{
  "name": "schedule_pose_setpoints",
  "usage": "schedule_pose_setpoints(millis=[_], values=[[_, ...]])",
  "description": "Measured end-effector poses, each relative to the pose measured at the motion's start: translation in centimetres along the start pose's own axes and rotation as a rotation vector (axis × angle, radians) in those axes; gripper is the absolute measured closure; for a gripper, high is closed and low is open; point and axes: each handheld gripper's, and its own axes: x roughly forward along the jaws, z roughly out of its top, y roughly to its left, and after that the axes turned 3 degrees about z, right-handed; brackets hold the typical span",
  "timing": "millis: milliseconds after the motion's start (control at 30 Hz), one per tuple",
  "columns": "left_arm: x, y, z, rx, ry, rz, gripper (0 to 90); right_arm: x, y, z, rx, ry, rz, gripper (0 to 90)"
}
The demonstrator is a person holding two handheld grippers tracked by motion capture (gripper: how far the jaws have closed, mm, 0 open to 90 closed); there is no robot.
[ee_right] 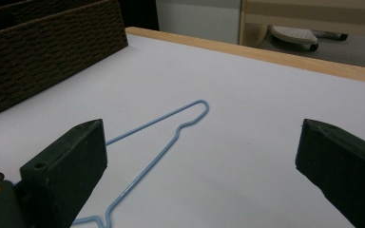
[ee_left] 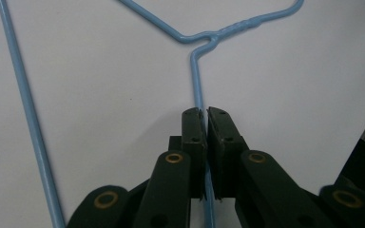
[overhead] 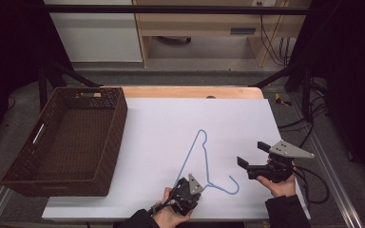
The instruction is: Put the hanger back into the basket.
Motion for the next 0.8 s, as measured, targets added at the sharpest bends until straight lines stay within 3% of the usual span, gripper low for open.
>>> schedule_pose_setpoints(millis=[133,500,800], values=[[-0.06,-0.13,-0.03,0.014,-0.001,0.006,86.5,0.1,0.11,-0.06,0.001,0.002,0.0,3.6],[-0.1,0.2,-0.08,-0.02,-0.012,-0.012,87.0,0.13,0.49,-0.34,-0.007,0.019,0.013,3.6],[-0.62,0.82,-0.02,-0.022,-0.017,-0.028,87.1,0.26,0.84,-0.77,-0.014,0.039,0.029,3.7]])
